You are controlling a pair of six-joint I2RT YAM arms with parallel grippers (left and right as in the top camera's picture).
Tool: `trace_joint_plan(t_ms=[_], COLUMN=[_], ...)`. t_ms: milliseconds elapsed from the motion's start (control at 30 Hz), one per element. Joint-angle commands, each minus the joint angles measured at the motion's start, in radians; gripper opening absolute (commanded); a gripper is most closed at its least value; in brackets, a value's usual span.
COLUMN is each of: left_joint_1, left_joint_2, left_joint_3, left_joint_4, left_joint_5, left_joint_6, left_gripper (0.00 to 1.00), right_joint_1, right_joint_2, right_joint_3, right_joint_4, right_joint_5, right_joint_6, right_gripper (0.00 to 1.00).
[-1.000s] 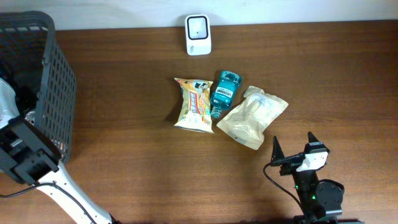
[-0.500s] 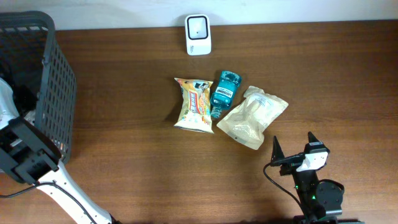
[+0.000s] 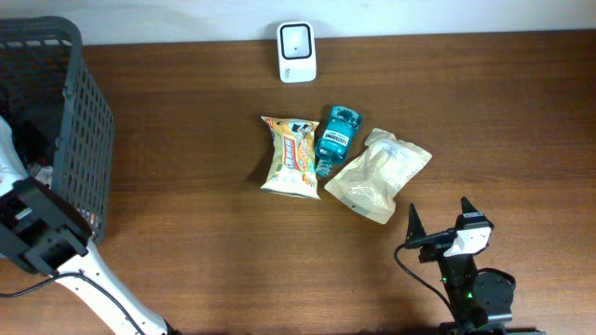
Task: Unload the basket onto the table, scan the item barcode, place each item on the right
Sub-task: 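Lower the left gripper into the basket onto the white printed packet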
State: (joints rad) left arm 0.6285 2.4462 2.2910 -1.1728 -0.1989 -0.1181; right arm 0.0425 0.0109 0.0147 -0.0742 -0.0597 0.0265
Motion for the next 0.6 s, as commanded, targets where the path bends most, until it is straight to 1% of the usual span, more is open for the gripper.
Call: trace_joint_plan(t_ms=[0,267,300,333,367,567], left_joint_1=[0.0,0.005,0.005,0.005,0.005,0.005], left_joint_2=[-0.023,-0.023,-0.023,-0.023,-0.023,-0.021], left_joint_3=[0.02,0.013,0.012,0.007,0.002,0.001], left_joint_4=[-0.018,-0.018,-0.018,-0.014,-0.013,-0.01], left_joint_5=[-0.004,-0.008,-0.008,-0.008,-0.008,-0.008], left_joint_6=[-0.001,-0.001,-0.001,-0.001,-0.001,-0.001], left_gripper=[0.19,0.19,0.16,0.09,0.0,0.0], right_joint_1=[-0.005,-0.005,-0.005,-0.005,-0.005,-0.005], right_joint_2=[-0.007,-0.007,-0.007,-0.007,-0.007,-0.007], right_joint_3=[-0.009,-0.009,-0.009,-0.009,-0.009,-0.009], right_joint_4=[0.0,0.0,0.0,0.0,0.0,0.0], right_joint_5=[0.012,0.012,0.012,0.012,0.012,0.012], right_joint_6=[0.004,0.004,0.004,0.004,0.004,0.004], right_gripper=[0.98,0.98,0.98,0.99,0.98,0.98])
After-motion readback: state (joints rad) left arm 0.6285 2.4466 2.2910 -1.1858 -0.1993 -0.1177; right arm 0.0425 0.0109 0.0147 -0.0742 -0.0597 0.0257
